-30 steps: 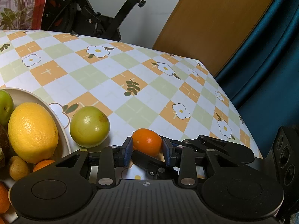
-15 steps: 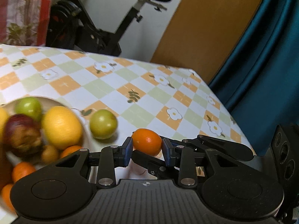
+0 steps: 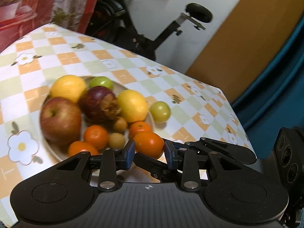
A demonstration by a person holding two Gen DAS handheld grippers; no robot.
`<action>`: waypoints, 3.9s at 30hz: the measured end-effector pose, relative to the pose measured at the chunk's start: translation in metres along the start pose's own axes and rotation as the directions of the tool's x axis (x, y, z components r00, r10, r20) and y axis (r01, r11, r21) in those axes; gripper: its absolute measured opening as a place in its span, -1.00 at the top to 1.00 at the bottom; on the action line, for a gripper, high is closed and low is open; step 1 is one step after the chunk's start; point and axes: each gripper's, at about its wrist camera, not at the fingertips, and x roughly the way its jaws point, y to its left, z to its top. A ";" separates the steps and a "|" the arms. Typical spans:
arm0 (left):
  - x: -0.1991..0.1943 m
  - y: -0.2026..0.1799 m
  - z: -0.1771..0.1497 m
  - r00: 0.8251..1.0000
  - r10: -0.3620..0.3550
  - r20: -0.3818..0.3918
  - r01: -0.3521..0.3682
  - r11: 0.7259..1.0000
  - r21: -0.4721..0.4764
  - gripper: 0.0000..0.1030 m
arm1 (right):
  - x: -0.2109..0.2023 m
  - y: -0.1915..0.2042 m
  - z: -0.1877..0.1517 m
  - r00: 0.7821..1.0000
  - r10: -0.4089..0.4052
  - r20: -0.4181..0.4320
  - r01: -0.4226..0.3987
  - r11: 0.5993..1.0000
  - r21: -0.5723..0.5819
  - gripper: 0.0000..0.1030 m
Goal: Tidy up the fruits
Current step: 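Lift the small tangerine with the left tool and carry it over the plate, then lower the small tangerine onto the plate and open the left tool, then move the left tool to the green round fruit beside the plate, then close the left tool around the green round fruit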
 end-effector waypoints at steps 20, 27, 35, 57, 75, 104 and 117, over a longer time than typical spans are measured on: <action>0.007 0.026 -0.007 0.997 0.074 -0.020 -0.075 0.995 -0.058 0.32 | 0.041 0.012 0.001 0.994 0.051 -0.094 -0.053 0.998 -0.025 0.26; 0.004 0.023 -0.006 0.997 0.081 0.003 -0.081 0.995 -0.050 0.28 | 0.039 0.013 0.000 0.996 0.035 -0.084 -0.039 0.998 -0.045 0.24; -0.002 0.013 -0.001 0.994 0.095 0.051 -0.095 0.995 -0.002 0.24 | 0.023 0.006 0.000 1.000 0.013 -0.025 -0.014 0.999 -0.034 0.23; 0.007 -0.024 0.021 0.989 0.100 0.110 -0.117 0.980 0.160 0.24 | -0.005 -0.045 -0.006 0.994 -0.098 0.057 0.094 0.993 0.069 0.23; 0.042 -0.047 0.056 0.996 0.056 0.074 -0.073 0.966 0.247 0.22 | -0.005 -0.092 -0.020 0.982 -0.178 0.064 0.166 0.973 0.157 0.23; 0.133 -0.036 0.087 0.987 0.015 -0.160 0.024 0.972 0.234 0.02 | 0.047 -0.103 -0.012 0.993 -0.120 -0.025 0.121 0.990 0.072 0.05; 0.130 -0.047 0.079 0.983 -0.029 -0.182 0.078 0.960 0.267 0.00 | 0.046 -0.107 -0.013 0.994 -0.101 -0.033 0.103 0.990 0.093 0.05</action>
